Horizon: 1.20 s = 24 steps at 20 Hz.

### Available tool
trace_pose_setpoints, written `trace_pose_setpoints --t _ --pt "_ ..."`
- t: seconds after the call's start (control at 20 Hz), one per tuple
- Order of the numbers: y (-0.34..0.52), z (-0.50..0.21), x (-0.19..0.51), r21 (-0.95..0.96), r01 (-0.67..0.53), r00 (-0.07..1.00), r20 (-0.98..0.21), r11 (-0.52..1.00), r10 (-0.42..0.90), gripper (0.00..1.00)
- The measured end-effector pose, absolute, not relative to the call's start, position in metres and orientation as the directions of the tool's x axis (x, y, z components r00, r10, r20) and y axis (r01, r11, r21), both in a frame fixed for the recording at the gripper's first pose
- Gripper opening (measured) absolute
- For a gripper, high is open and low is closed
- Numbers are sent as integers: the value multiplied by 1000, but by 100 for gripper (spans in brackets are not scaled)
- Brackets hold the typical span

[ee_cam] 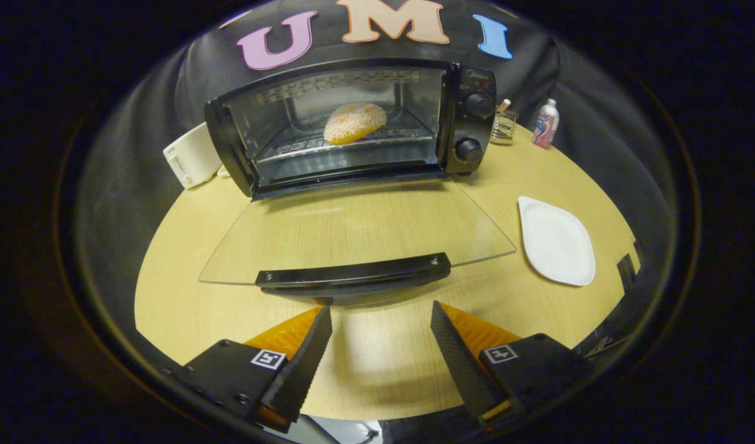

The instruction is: Open the toaster oven, put the food inside, and close the toaster oven door.

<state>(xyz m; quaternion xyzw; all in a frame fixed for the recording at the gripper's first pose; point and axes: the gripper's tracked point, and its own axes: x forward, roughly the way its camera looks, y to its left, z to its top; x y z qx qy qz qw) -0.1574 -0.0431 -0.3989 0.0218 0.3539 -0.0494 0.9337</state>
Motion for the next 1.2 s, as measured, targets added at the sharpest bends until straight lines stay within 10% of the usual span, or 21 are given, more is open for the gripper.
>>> trace_pose_setpoints --t 1.2 --pt "-21 -243 -22 117 72 930 -368 991 -24 100"
